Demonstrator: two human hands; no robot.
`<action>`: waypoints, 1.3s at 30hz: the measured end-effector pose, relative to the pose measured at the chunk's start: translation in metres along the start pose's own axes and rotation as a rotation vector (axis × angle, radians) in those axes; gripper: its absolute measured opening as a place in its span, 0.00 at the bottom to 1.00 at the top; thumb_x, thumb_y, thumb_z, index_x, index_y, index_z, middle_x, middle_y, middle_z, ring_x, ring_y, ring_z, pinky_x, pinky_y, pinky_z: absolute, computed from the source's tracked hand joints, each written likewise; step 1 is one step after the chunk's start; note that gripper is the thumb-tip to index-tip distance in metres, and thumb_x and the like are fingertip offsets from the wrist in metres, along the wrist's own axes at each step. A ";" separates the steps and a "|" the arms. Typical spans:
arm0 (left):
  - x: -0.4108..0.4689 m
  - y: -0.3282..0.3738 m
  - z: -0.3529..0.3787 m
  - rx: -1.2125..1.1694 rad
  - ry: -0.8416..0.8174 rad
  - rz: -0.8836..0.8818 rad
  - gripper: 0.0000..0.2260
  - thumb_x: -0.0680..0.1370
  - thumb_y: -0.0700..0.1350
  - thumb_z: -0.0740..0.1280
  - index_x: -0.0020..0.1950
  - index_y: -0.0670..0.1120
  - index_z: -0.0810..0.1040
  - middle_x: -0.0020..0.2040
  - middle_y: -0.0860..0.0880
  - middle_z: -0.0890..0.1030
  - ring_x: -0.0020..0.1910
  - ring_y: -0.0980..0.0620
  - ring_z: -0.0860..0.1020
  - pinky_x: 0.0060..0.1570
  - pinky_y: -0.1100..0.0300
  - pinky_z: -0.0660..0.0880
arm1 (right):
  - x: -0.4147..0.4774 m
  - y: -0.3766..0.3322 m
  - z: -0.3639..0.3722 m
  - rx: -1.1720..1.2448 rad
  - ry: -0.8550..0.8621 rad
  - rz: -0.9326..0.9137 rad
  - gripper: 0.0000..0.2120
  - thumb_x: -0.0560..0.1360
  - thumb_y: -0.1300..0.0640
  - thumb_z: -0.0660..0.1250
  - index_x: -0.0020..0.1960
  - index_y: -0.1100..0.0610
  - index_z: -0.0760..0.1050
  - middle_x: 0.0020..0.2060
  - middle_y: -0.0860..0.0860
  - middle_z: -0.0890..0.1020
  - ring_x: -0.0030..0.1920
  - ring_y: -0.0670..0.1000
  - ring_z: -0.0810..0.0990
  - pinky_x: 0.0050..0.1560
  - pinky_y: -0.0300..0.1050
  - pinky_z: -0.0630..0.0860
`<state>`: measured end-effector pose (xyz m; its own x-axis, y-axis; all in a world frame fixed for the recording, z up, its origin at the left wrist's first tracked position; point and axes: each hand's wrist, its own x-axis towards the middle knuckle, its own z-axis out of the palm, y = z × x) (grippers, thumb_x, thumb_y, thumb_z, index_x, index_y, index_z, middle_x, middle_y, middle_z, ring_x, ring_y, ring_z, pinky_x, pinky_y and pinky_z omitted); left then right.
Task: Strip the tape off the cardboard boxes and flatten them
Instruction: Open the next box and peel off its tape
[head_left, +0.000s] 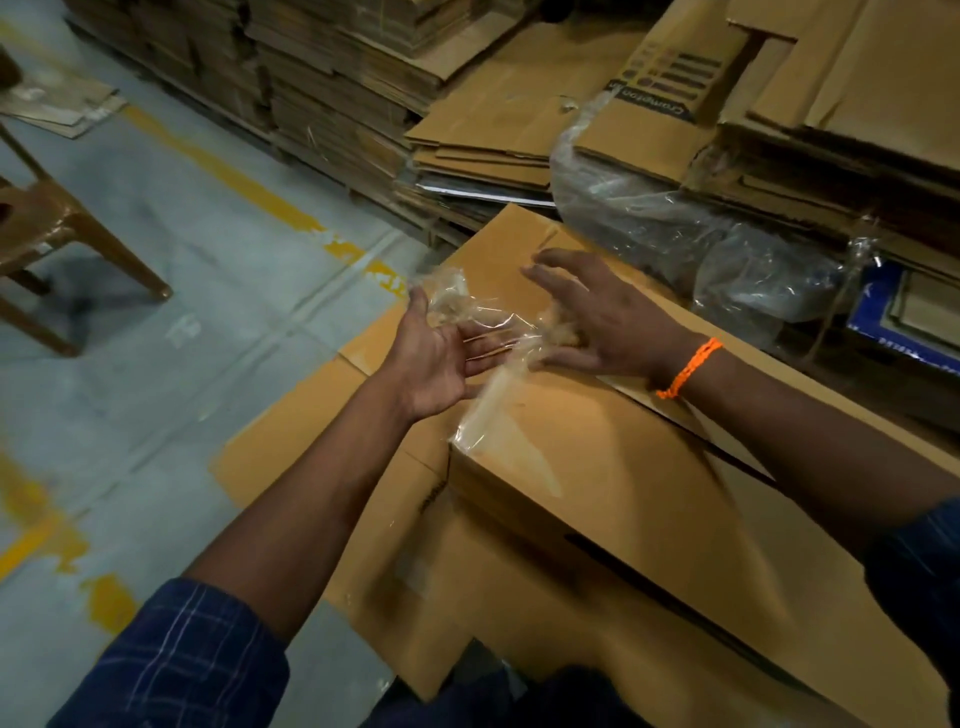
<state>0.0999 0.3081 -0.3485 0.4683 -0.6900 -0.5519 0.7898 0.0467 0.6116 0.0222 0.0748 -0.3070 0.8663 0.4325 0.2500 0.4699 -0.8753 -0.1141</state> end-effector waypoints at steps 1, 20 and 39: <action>-0.001 -0.005 0.000 -0.006 0.017 0.006 0.53 0.73 0.78 0.37 0.68 0.39 0.78 0.59 0.39 0.84 0.56 0.43 0.82 0.64 0.47 0.74 | -0.001 -0.005 0.004 -0.074 0.054 -0.105 0.31 0.79 0.42 0.68 0.76 0.58 0.69 0.71 0.64 0.70 0.70 0.61 0.71 0.70 0.54 0.69; -0.031 -0.049 0.013 -0.016 0.063 0.058 0.50 0.76 0.77 0.40 0.71 0.37 0.74 0.64 0.41 0.80 0.55 0.50 0.83 0.43 0.57 0.80 | -0.018 -0.075 0.022 0.009 -0.029 -0.396 0.13 0.83 0.56 0.61 0.59 0.63 0.80 0.55 0.58 0.82 0.54 0.58 0.80 0.58 0.52 0.78; -0.127 -0.128 -0.026 0.590 0.366 0.479 0.11 0.76 0.39 0.75 0.58 0.44 0.84 0.53 0.50 0.86 0.55 0.53 0.84 0.56 0.56 0.81 | 0.012 -0.084 0.018 0.175 -0.185 -0.039 0.12 0.77 0.47 0.64 0.47 0.54 0.83 0.37 0.50 0.80 0.38 0.52 0.76 0.38 0.52 0.74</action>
<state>-0.0502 0.4085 -0.3711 0.8790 -0.4097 -0.2439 0.1840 -0.1803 0.9662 -0.0038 0.1579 -0.3118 0.8555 0.5117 0.0788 0.5119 -0.8132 -0.2769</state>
